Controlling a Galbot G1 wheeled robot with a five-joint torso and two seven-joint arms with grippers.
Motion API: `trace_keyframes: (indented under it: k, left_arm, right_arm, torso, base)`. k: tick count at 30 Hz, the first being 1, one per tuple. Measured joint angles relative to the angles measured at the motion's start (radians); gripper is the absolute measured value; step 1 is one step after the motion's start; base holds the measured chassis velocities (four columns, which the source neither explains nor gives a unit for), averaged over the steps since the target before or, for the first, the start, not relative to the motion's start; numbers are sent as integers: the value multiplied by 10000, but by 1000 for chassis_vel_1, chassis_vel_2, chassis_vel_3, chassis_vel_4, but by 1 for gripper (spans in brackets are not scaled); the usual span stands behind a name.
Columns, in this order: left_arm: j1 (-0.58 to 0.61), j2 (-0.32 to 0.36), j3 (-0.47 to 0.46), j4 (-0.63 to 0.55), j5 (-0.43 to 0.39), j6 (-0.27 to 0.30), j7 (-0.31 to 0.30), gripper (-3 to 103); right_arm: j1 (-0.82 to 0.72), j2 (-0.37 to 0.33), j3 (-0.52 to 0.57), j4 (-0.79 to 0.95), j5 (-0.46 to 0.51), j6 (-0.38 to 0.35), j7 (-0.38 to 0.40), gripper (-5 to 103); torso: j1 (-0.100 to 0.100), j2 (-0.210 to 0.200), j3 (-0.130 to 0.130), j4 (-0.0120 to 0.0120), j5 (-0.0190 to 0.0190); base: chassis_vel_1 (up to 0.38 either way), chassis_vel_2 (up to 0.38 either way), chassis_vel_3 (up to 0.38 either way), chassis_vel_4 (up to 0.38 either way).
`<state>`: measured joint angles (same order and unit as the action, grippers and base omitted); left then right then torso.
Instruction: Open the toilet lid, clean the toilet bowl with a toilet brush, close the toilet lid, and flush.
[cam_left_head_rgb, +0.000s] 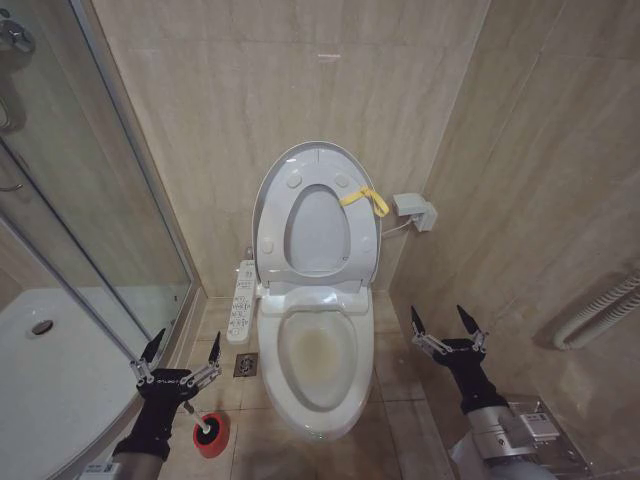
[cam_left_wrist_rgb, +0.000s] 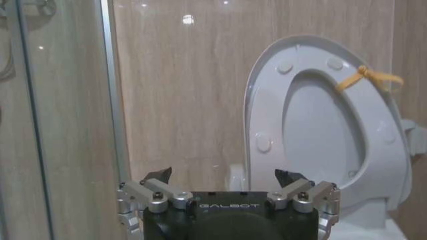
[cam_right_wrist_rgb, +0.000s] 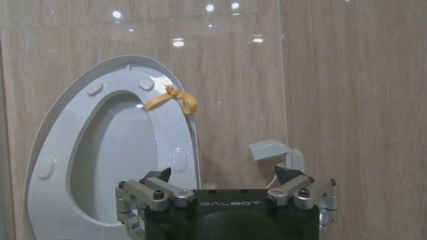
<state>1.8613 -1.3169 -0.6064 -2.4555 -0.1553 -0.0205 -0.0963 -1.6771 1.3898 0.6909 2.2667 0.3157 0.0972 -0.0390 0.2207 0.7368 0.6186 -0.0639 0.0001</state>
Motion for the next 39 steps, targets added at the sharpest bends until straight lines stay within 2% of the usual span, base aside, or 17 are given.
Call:
trace_keyframes:
  k: [13,21,39]
  left_arm:
    - [697,-161,488,-496,125,191,-408,100]
    - [1211,-282,1084,-490,592,122,-584,100]
    - [1107,-125,1025,-460,498,-40,-661,100]
  right_arm:
    - [0,0,0,0,0,0,0,100]
    - [0,0,0,0,0,0,0,100]
    - [0,0,0,0,0,0,0,100]
  torso:
    - [0,0,0,1,0]
    - [0,0,0,-1,0]
    - [0,0,0,0,-1]
  base:
    - [0,0,0,0]
    - [0,0,0,0]
    - [0,0,0,0]
